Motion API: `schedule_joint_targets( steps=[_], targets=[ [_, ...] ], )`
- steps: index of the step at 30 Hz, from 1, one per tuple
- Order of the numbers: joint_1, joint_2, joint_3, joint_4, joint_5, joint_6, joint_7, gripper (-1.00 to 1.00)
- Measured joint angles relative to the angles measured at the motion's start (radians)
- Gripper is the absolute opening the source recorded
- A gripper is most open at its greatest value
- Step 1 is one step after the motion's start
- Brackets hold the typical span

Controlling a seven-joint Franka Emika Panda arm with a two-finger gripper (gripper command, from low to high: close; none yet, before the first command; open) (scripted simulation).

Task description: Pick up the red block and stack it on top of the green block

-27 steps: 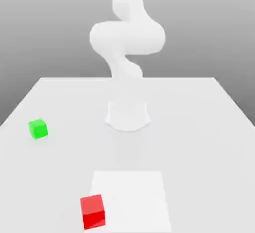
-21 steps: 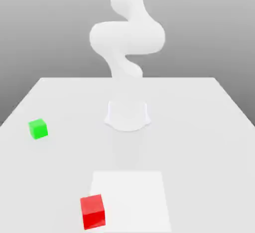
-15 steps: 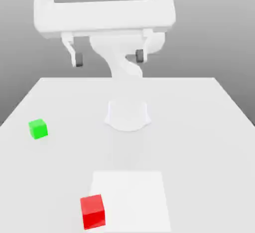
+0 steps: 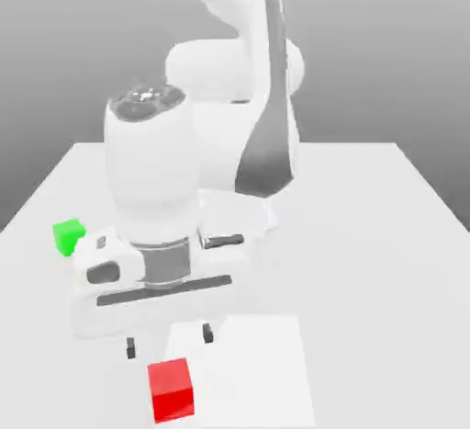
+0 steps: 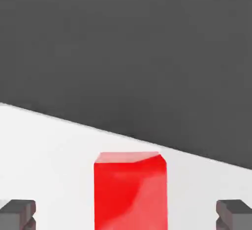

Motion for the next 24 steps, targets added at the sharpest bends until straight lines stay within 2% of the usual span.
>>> schedule_joint_targets(
  steps=[2,3,10,15,20,24],
  targets=[
    [-0.019,0.073,0.025,0.011,0.034,0.058,-0.027,0.00],
    [-0.031,0.105,0.040,0.016,0.049,0.084,-0.038,-1.00],
    [-0.034,0.111,0.044,0.017,0.050,0.088,-0.039,-1.00],
    [-0.002,-0.043,-0.012,-0.011,-0.030,-0.036,0.020,-1.00],
    [-0.086,-0.146,-0.143,-0.084,-0.093,-0.066,0.071,-1.00],
    [-0.226,-0.223,-0.234,-0.147,-0.164,-0.075,0.128,-1.00]
  ],
)
